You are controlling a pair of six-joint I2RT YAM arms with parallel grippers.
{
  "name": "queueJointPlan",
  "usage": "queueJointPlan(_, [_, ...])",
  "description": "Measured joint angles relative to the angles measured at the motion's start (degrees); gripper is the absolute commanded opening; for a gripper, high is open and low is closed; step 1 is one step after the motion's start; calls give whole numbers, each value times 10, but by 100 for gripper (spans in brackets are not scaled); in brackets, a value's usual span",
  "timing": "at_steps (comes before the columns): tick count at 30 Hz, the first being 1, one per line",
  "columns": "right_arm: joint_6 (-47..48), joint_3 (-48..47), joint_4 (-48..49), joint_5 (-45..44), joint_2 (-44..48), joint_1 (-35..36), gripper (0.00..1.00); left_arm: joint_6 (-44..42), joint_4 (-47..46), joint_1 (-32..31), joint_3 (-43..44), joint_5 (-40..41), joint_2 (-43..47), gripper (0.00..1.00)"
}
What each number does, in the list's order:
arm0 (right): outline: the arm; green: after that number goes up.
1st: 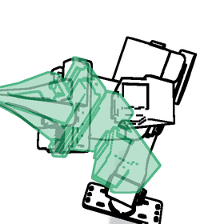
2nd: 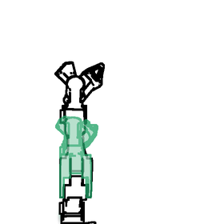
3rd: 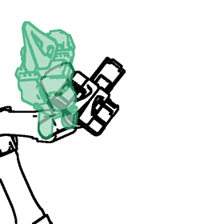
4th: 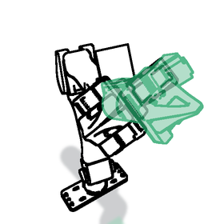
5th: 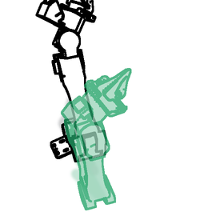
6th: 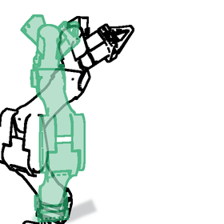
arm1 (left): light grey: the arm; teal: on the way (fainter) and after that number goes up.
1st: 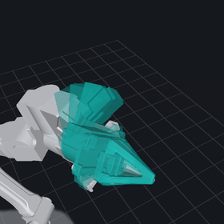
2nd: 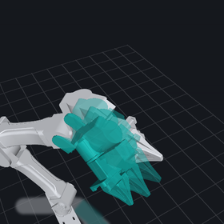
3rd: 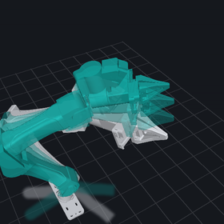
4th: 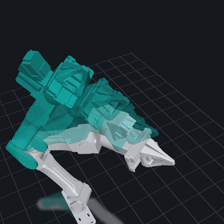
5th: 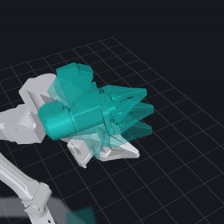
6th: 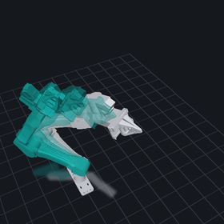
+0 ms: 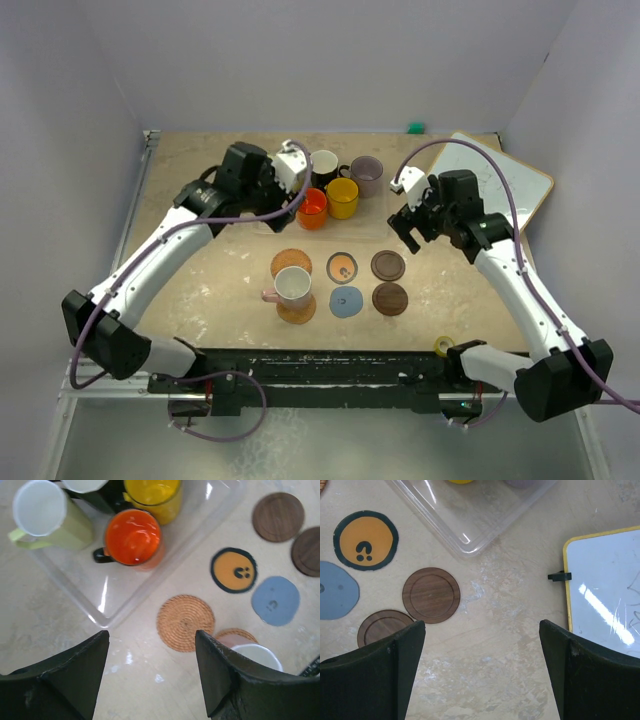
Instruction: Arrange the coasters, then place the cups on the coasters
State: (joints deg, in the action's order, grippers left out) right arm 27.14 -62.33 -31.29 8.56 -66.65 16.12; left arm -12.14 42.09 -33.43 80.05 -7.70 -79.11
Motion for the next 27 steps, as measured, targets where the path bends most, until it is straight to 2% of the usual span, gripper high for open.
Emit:
queueJointPlan(4, [0,0,-2,5,12,0,98,-10,-20,56,43,-8,-38,67])
queueJointPlan(12, [0,0,-3,15,19,0,98,-22,-37,102,124,-37,-135,66])
queueJointPlan(21, [0,0,-8,21,19,0,98,-31,-41,191,276,-116,-289,68])
queueJointPlan(27, [0,0,-13,29,19,0,98,-55,-21,212,396,-152,-405,68])
